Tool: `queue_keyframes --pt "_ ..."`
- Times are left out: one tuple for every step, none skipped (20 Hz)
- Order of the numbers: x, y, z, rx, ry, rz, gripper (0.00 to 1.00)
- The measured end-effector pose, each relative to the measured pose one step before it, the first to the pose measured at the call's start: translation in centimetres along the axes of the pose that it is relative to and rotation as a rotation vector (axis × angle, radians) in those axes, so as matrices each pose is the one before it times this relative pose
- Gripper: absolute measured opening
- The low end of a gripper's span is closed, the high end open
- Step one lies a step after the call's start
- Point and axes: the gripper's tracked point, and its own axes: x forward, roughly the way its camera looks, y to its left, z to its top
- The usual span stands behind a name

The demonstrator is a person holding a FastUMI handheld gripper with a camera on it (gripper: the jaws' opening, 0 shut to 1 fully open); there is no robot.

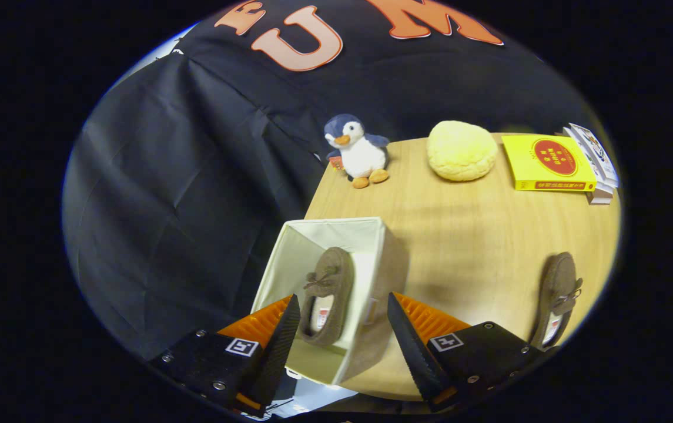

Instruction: Open the storage box then place both shoes into the box .Put the left shoe in first, then the right shoe, with the right side of both shoes facing outward in a uniform manner.

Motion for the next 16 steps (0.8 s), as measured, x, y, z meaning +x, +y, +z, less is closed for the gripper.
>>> queue_keyframes --pt "-0.857 -1.271 -0.108 -0.00700 -0.01229 -0.00527 0.93" --pt "-0.604 -1.389 -0.266 -0.00667 -0.00910 -0.01058 0.94" --pt "-0.794 -1.454 -0.276 -0.00573 -0.00676 -0.00647 0.96" --pt "-0.631 -1.514 -0.360 -0.00377 -0.00560 -0.01505 0.96" --pt "-0.773 -1.563 -0.437 0.00180 -0.00124 -0.01660 0.96" --pt "-0.453 -1.505 -0.487 0.00264 0.00164 -0.01340 0.96" --pt "-0.534 -1.637 -0.585 0.00591 0.00157 -0.01608 0.96" --pt "-0.371 -1.556 -0.383 0.00380 0.00020 -0.01755 0.96" --pt "-0.340 -1.709 -0.302 0.00535 0.00178 -0.02032 0.97" --pt "-0.324 -1.486 -0.456 0.00553 0.00064 -0.01600 0.97" --pt "-0.237 -1.545 -0.294 0.00127 -0.00214 -0.01730 0.97" --pt "-0.168 -1.655 -0.400 -0.00353 0.00101 -0.02194 0.97" --pt "-0.014 -1.804 -0.393 -0.00211 0.00473 -0.02532 0.97" --pt "-0.101 -1.609 -0.440 0.00027 0.00522 -0.02220 0.97" --pt "0.073 -1.388 -0.408 0.00012 0.00143 -0.01558 0.97" --pt "0.201 -1.319 -0.502 -0.00297 0.00568 -0.01360 0.97"
